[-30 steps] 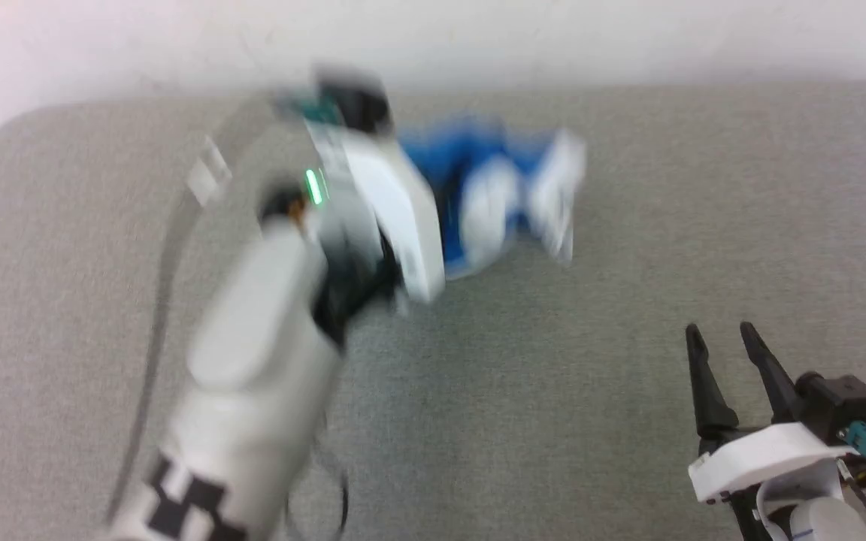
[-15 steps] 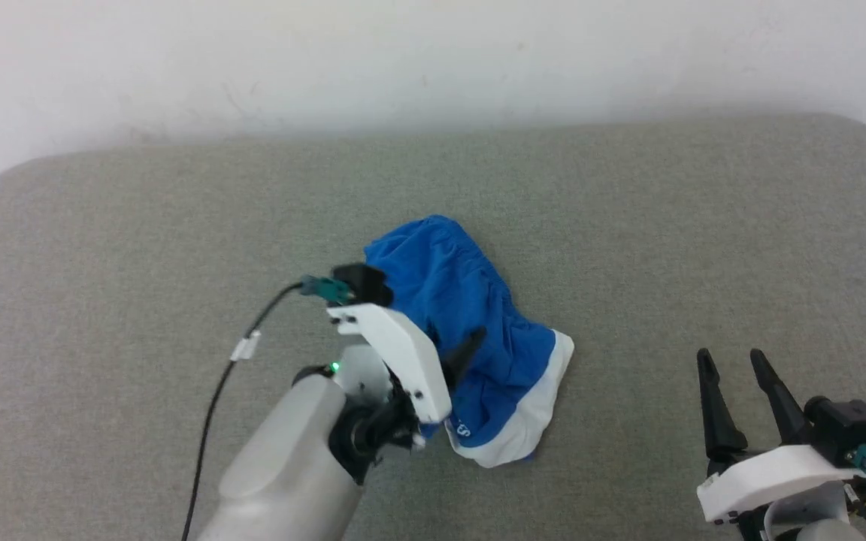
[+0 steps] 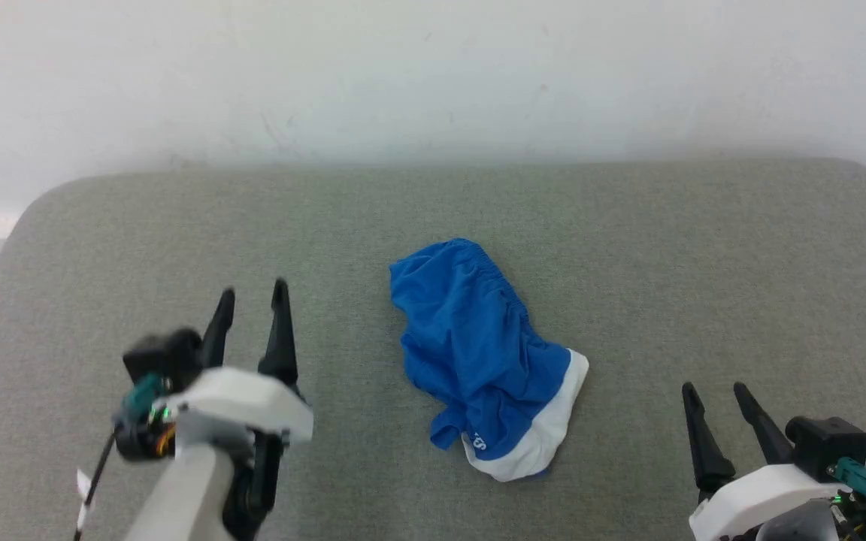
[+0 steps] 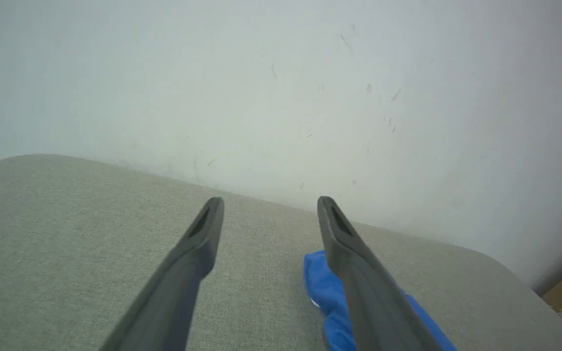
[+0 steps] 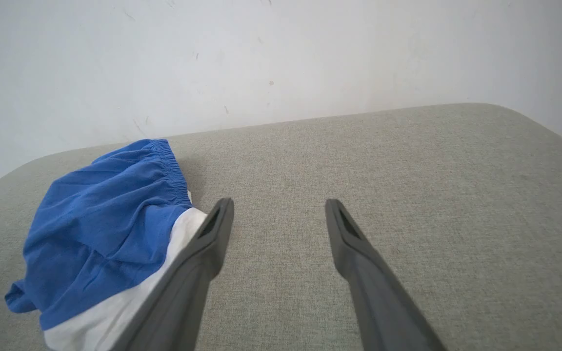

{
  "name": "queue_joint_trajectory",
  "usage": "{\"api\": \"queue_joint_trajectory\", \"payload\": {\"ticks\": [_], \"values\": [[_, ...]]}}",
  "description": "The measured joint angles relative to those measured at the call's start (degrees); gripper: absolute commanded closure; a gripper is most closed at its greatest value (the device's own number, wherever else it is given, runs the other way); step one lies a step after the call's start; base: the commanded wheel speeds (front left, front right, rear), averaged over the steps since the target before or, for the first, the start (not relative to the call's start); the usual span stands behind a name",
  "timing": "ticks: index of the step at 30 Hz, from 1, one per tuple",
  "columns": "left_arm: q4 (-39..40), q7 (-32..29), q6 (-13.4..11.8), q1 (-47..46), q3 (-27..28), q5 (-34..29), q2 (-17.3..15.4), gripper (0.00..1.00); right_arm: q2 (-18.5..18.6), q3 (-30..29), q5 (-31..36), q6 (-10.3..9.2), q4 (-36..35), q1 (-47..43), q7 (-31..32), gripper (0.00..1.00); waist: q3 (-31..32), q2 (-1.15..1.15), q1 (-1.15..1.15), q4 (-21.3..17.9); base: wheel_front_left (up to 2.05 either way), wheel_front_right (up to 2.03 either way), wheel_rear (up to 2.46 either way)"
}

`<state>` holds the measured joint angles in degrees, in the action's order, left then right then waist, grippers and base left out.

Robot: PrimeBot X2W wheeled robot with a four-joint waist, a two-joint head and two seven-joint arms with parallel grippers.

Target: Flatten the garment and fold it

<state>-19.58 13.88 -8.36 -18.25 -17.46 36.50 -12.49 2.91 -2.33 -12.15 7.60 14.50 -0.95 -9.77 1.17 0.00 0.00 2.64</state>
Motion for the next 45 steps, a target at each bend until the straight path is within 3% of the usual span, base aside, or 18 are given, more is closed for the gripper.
{"api": "queue_joint_trajectory", "payload": {"ticks": [5, 9, 15, 19, 24, 35, 36, 37, 41, 45], "values": [[6.41, 0.83, -0.83, 8.47, 3.87, -6.09, 1.55, 0.00, 0.00, -0.10, -0.88, 0.00, -0.43, -0.48, 5.41, 0.00, 0.14, 0.00, 0.00, 1.21, 0.00, 0.00, 0.00], [10.63, 0.85, 0.55, 12.66, 6.60, -10.07, 4.91, 0.00, 0.07, 0.11, -0.90, -0.02, -1.35, 0.96, 10.73, 0.00, -0.47, 0.00, -0.01, 2.31, 0.00, 0.00, 0.00], [12.32, 0.85, 2.01, 14.07, 8.99, -13.56, 7.49, 0.00, 0.11, 5.30, 1.56, -0.05, -2.04, 13.66, 23.30, 0.00, -3.06, 0.00, 0.01, 3.18, 0.00, 0.00, 0.00], [12.32, 0.85, 2.86, 13.83, 8.99, -15.70, 8.37, 0.00, -0.08, 10.36, 3.42, -0.05, 3.15, 24.66, 33.79, 0.00, -5.35, 0.00, 0.01, 3.73, 0.00, 0.00, 0.00], [12.23, 0.85, 3.79, 11.70, 8.40, -17.56, 8.93, 0.00, 0.25, 14.12, 6.23, -0.04, 12.52, 34.09, 42.25, 0.00, -8.33, 0.00, 0.02, 5.35, 0.00, 0.00, 0.00], [12.06, 0.85, 4.27, 9.65, 8.14, -18.47, 9.31, 0.00, 1.15, 21.49, 4.99, -0.08, 27.50, 41.09, 49.70, 0.00, -13.89, 0.00, 0.01, 10.31, 0.00, 0.00, 0.00], [11.98, 0.85, 4.27, 9.65, 8.15, -18.47, 9.33, 0.00, 1.52, 22.06, 3.96, -0.07, 27.78, 41.85, 50.21, 0.70, -14.21, 0.00, 0.00, 10.62, 0.00, 0.00, 0.00], [11.91, 0.85, 4.27, 9.66, 8.22, -18.45, 9.33, 0.00, 1.83, 22.45, 2.76, -0.07, 27.87, 42.38, 50.23, 1.00, -14.48, 0.00, 0.00, 10.87, 0.00, 0.00, 0.00], [11.58, 0.85, 4.25, 9.68, 8.55, -18.45, 9.34, 0.00, 2.38, 21.63, -0.70, 0.04, 27.83, 43.16, 46.40, 1.00, -14.67, 0.00, 0.01, 10.61, 0.00, 0.00, 0.00], [10.73, 0.85, 4.32, 9.71, 8.69, -18.37, 9.38, 0.00, 4.32, 15.45, -2.49, 0.01, 27.62, 43.86, 40.64, 1.00, -13.81, 0.00, 0.02, 9.48, 0.00, 0.00, 0.00]]}}
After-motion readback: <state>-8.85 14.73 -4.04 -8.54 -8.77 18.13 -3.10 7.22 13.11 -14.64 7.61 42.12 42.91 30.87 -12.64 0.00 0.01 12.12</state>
